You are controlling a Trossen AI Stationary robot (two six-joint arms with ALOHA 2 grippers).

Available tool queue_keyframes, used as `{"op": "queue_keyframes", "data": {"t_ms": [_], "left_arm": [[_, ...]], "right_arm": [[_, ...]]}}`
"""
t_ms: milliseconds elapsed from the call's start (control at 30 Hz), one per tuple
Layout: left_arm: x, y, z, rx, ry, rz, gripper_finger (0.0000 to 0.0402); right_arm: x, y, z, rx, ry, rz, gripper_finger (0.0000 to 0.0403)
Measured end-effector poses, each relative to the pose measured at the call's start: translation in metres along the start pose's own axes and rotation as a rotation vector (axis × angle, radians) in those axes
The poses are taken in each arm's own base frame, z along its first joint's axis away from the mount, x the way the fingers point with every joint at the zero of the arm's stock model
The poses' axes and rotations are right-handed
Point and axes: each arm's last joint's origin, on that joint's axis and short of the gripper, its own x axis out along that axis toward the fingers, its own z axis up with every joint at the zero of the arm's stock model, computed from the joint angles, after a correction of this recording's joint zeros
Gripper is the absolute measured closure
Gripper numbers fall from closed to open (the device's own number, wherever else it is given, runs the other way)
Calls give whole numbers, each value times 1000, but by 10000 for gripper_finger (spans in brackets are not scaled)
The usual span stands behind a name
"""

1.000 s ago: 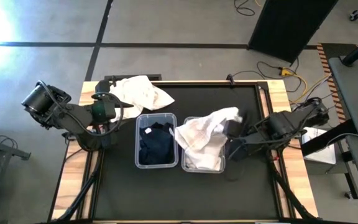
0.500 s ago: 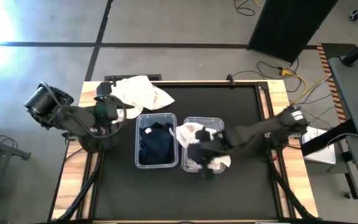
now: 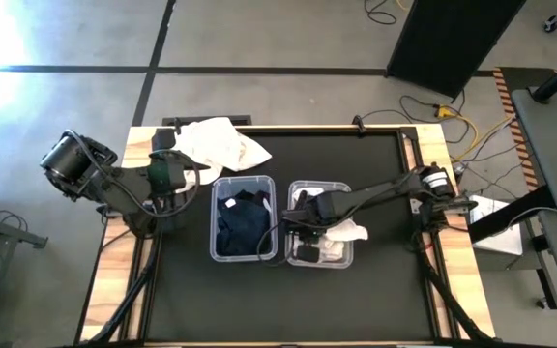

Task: Sort towels by color in basket
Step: Put the bottom white towel into the right transparent bin

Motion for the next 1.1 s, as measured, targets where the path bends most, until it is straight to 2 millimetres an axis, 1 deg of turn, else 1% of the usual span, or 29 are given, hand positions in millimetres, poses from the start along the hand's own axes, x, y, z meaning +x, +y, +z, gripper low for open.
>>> {"op": "queue_keyframes", "data": {"t_ms": [67,133,233,300,400,533,633,700,733,833,900,1000,1033,1100], "left_arm": [[0,0,0,4,0,0,239],[0,0,0,4,0,0,239],[0,0,0,4,0,0,239],[0,0,0,4,0,0,239],[0,0,0,2,1,0,239],[-2,3,-1,-5,-1,1,239],[-3,3,-2,-12,-3,1,239],[-3,3,-2,-18,-3,0,239],[-4,4,-2,-20,-4,0,239],[-4,4,-2,-22,-5,0,239],[-4,4,-2,-22,-5,0,239],[-4,4,-2,-18,-5,2,239],[-4,4,-2,-17,-6,5,239],[-4,4,-2,-14,-8,17,239]], "right_arm": [[2,3,0,-16,3,17,361],[0,6,0,-23,0,22,334],[-12,7,1,-25,-23,35,284],[-29,7,1,-25,-57,48,251],[-60,7,-2,-30,-107,65,208],[-96,11,-12,-44,-170,93,168],[-117,13,-27,-31,-176,108,148],[-124,13,-37,8,-152,89,140],[-126,13,-44,35,-136,47,139],[-121,10,-59,71,-85,-186,143],[-107,8,-62,65,-34,-313,149],[-79,10,-54,86,-13,-354,159],[-70,13,-49,80,-16,-342,162],[-54,21,-38,10,-31,-268,165]]}}
